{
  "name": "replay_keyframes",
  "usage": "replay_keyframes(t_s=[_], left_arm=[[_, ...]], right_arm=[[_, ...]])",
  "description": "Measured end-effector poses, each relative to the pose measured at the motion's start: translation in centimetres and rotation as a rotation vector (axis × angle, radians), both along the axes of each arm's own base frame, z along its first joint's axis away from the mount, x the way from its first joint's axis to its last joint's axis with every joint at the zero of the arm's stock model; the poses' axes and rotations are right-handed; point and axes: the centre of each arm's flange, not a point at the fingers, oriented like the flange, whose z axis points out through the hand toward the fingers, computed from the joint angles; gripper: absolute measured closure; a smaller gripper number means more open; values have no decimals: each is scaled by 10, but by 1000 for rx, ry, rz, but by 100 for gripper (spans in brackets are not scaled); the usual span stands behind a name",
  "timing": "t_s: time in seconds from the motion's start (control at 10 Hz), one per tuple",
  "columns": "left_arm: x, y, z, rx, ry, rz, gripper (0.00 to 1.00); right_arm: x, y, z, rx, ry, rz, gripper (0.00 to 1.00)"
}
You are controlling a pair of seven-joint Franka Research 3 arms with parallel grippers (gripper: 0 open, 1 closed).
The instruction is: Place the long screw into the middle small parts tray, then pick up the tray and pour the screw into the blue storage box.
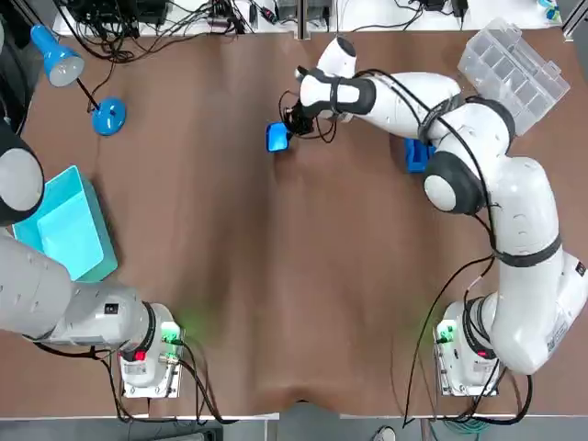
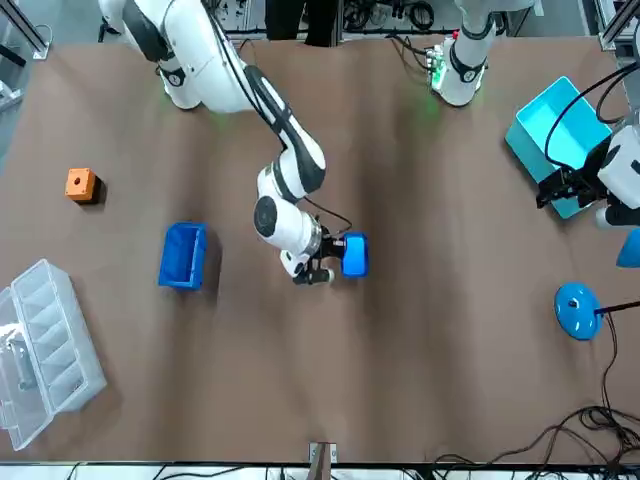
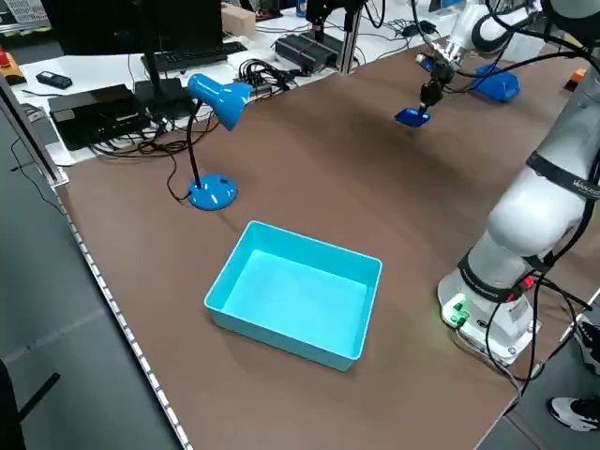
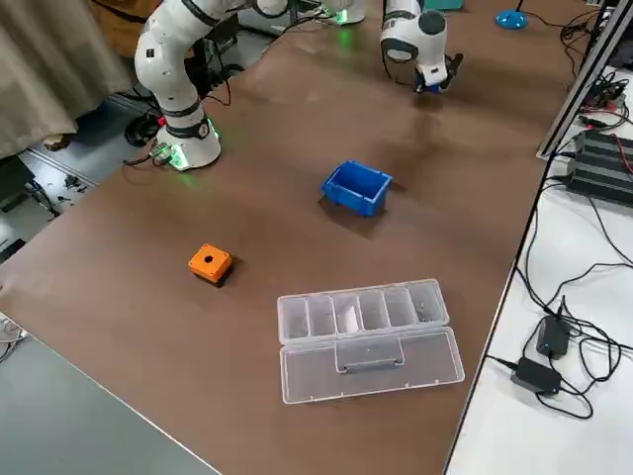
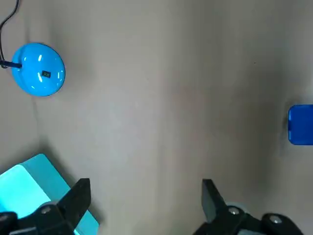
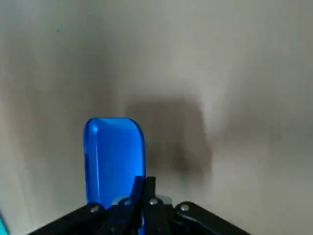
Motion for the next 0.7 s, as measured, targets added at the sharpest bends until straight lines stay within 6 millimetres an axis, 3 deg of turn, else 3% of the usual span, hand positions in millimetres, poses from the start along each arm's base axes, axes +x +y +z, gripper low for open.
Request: replay_keyframes(t_s=[0.5, 0.7], left_arm=[[0, 0, 0, 0, 0, 0, 0], [0, 0, 0, 0, 0, 0, 0]], right_arm=[[-9, 10, -35, -16, -27, 3, 97], [-7, 10, -37, -14, -48, 29, 96]])
